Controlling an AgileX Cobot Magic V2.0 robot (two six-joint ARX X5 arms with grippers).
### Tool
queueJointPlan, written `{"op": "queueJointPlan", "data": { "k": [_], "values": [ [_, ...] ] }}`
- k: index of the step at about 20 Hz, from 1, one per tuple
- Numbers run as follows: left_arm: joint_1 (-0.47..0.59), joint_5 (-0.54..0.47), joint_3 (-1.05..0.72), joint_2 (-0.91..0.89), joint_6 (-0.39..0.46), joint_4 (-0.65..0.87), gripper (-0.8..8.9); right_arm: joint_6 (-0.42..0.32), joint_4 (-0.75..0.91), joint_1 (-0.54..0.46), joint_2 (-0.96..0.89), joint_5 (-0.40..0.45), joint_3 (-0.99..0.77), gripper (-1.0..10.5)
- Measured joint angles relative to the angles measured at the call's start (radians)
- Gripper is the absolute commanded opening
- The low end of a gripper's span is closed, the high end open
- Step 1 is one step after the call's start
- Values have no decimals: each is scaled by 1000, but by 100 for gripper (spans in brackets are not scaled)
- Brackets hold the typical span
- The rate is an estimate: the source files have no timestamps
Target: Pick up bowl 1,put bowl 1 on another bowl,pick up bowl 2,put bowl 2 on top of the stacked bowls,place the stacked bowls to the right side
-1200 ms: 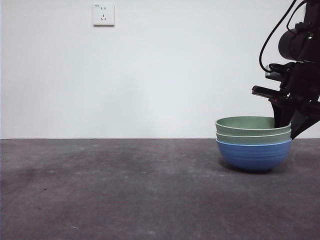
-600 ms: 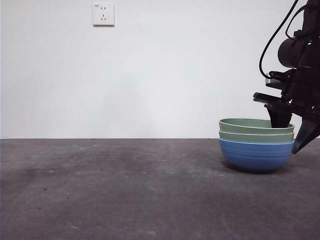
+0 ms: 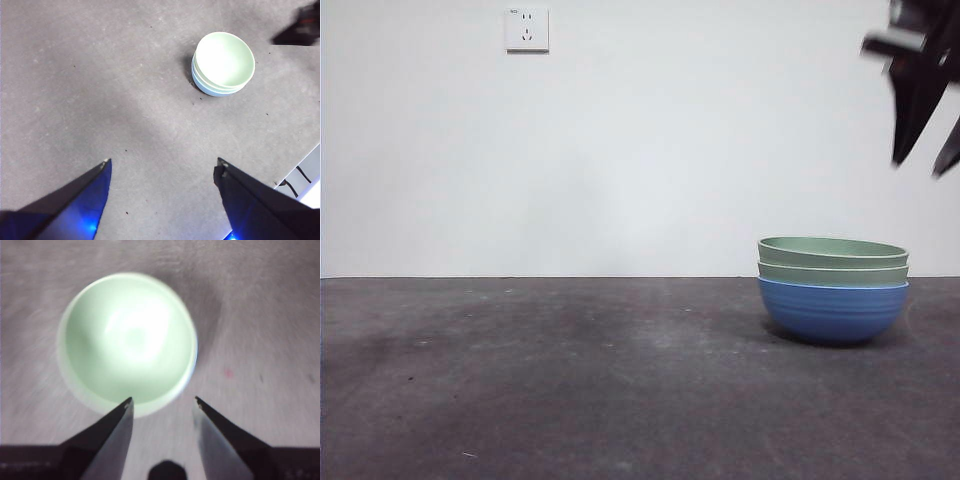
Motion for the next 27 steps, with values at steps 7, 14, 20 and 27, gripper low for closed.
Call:
{"op": "queueJointPlan", "data": {
  "k": [7,14,20,27],
  "values": [
    [0,115,0,0,24,0,344,-15,-316,106,-319,-1,0,184],
    [0,132,0,0,25,-1,-7,-58,-410,138,-373,0,0,-12],
    [0,131,0,0,25,-1,-4,-60,-410,137,-374,0,0,3],
    [0,131,0,0,25,-1,-4,-60,-410,137,-374,0,0,3]
  ]
}}
